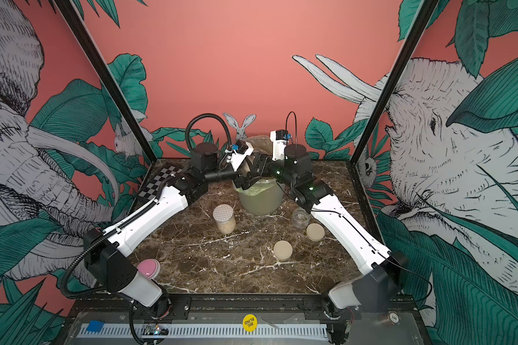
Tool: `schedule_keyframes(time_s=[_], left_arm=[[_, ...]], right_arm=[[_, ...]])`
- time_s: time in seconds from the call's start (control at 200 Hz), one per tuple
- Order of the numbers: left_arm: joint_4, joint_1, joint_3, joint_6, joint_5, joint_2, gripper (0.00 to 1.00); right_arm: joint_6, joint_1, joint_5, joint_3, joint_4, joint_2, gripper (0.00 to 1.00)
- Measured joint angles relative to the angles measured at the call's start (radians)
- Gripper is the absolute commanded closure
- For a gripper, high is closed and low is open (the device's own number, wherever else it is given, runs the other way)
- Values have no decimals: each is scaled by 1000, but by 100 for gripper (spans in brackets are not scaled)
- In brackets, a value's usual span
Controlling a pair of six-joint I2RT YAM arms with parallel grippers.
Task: Empty moldy rice from jars
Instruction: Pour the moldy rice from the jar into the trash bin.
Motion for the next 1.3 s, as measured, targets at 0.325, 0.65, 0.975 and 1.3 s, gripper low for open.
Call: schedule_keyframes(time_s=[0.325,0.65,0.975,1.3], left_arm=[[5,10,-1,-13,-2,5,48],[93,22,-11,-59,-14,5,18],[132,31,-66,-77,-47,-18,0],[177,32,-139,-102,-67,-84,1]], right_arm=[[0,-2,3,17,3,23,68],[-6,-11,-8,132,-45,82,76],[36,-26,11,211,-72,159,76],[64,-40,49,247,-72,192,77]])
